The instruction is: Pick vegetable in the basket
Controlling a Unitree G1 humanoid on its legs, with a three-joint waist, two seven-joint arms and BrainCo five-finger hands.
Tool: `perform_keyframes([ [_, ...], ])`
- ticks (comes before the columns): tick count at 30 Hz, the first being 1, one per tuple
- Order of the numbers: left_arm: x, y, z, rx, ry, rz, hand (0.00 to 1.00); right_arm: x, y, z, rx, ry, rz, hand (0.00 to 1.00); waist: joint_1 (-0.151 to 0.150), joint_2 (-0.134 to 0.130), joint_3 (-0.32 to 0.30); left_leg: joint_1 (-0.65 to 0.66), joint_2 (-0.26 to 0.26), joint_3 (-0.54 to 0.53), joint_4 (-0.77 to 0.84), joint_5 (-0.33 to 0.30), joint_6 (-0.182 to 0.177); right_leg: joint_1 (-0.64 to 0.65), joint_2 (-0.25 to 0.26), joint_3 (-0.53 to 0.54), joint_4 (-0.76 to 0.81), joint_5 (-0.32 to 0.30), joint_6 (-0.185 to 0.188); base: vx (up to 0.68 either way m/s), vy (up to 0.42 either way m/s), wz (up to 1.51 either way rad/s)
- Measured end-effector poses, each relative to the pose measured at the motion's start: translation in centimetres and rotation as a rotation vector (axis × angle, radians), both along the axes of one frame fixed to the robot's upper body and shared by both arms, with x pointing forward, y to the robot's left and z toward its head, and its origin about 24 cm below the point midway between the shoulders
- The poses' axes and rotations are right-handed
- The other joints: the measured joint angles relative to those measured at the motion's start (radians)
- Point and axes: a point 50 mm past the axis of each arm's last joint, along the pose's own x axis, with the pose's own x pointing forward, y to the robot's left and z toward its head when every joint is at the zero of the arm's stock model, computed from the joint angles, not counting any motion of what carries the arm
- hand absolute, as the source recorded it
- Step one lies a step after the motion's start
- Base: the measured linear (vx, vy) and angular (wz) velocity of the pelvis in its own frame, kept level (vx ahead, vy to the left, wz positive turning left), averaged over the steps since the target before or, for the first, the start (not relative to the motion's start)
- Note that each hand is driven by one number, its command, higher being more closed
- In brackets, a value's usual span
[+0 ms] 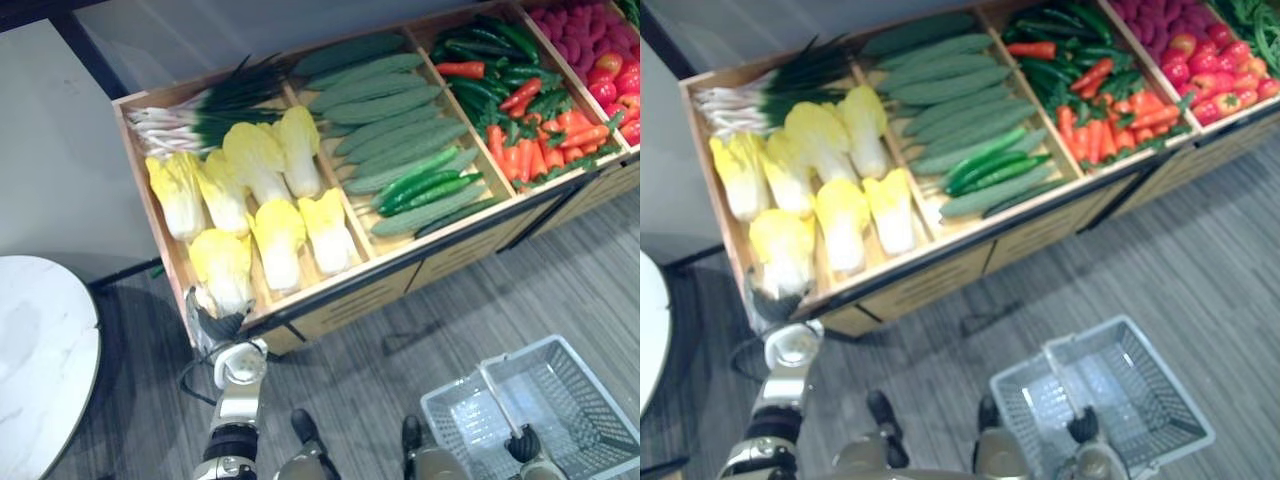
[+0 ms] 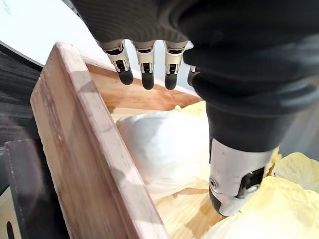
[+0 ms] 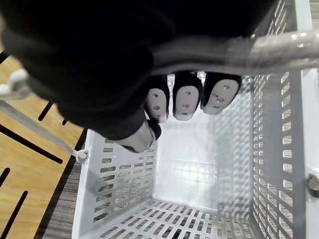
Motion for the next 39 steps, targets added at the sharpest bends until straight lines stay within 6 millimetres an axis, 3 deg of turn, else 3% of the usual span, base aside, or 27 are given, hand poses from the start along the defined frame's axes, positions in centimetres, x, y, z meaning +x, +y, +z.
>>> perform_keyframes([
  [19, 1.6, -0.4, 0.5, -0.011, -0.007, -0.006, 0.00, 1.1, 0.3, 0.3, -0.011, -0.028, 0.022, 1.00, -0.002, 0.000, 0.000, -0.042, 0.007, 0.005, 0.000, 0.000, 0.000, -0.052, 0.006, 0.006, 0.009, -0.003, -0.005, 0.04, -0.001, -0.01],
  [27, 1.8, 2.6, -0.3, 0.009, 0.081, 0.075, 0.00, 2.1, 0.6, 0.6, -0.017, -0.053, 0.048, 1.00, -0.001, -0.004, 0.003, -0.054, 0.010, 0.024, 0.000, 0.000, 0.000, -0.082, 0.011, 0.031, 0.010, -0.003, -0.005, 0.07, -0.009, -0.10],
  [28, 2.0, 2.8, -0.2, 0.005, 0.086, 0.086, 1.00, 2.3, 0.5, 0.7, -0.019, -0.058, 0.053, 1.00, -0.003, -0.004, 0.003, -0.058, 0.011, 0.025, 0.000, 0.000, 0.000, -0.085, 0.011, 0.033, 0.010, -0.003, -0.005, 0.07, -0.019, -0.07],
  [39, 2.7, 4.5, 0.7, 0.028, 0.090, 0.138, 1.00, 3.2, 0.4, 1.1, -0.034, -0.075, 0.100, 1.00, 0.000, -0.007, 0.008, -0.065, 0.017, 0.052, 0.000, -0.005, -0.007, -0.121, 0.017, 0.060, 0.022, -0.003, -0.006, 0.02, -0.009, -0.08],
])
